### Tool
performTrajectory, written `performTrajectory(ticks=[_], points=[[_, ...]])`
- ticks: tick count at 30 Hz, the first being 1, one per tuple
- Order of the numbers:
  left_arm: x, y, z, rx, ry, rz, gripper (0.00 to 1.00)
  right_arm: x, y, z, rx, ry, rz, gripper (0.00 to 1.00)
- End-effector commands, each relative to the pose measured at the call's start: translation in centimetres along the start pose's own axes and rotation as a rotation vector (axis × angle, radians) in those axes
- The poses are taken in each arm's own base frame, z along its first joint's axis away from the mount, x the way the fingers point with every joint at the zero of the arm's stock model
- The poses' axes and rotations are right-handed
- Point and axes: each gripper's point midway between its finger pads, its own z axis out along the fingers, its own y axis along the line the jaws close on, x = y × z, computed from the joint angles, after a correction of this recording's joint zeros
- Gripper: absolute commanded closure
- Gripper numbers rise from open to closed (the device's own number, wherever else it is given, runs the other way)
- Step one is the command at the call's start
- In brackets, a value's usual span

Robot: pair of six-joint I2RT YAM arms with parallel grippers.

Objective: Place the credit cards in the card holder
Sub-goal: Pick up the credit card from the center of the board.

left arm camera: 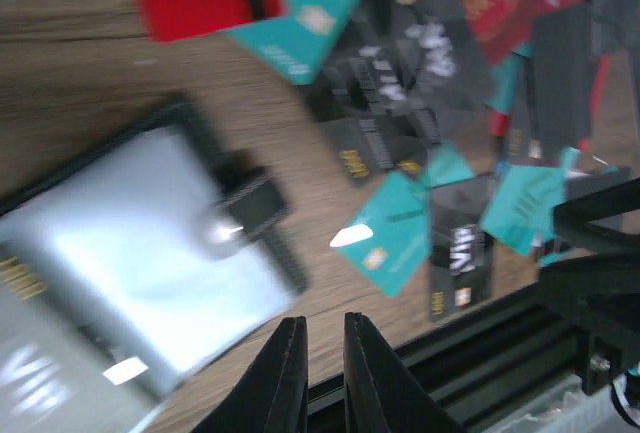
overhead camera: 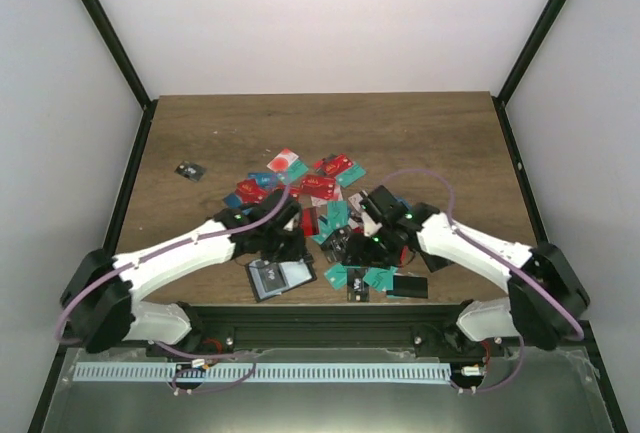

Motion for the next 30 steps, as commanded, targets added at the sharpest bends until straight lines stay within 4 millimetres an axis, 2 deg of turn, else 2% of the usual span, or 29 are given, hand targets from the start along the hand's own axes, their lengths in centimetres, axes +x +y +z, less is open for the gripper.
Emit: performTrajectory(ticks=[1, 4, 11, 18, 25, 30], points=[[-1.0, -6.9, 2.1, 0.157, 0.016, 0.168, 0.86, 2.7, -3.0, -0.7, 0.014, 0.006, 0.171, 0.44], [-1.4, -9.7, 4.1, 0.175, 0.052, 0.250, 0.86, 4.5, -4.3, -0.6, 0.018, 0.015, 0.234, 0.38], [-1.3, -12.9, 8.8, 0.213, 0.160, 0.341, 0.85, 7.2, -4.3, -0.4, -0.095, 0.016, 0.300, 0.31], [-1.0, -13.0, 11.9, 0.187, 0.192, 0.345, 0.85, 9.0, -4.6, -0.2, -0.179, 0.003, 0.353, 0.29], [-0.6, -13.4, 13.1, 0.198, 0.208, 0.368, 0.85, 9.5, -5.8, -0.6, -0.126, -0.017, 0.402, 0.21], [0.0, -12.9, 14.2, 0.185, 0.233, 0.374, 0.85, 9.5, -6.0, -0.4, -0.124, -0.021, 0.410, 0.18]])
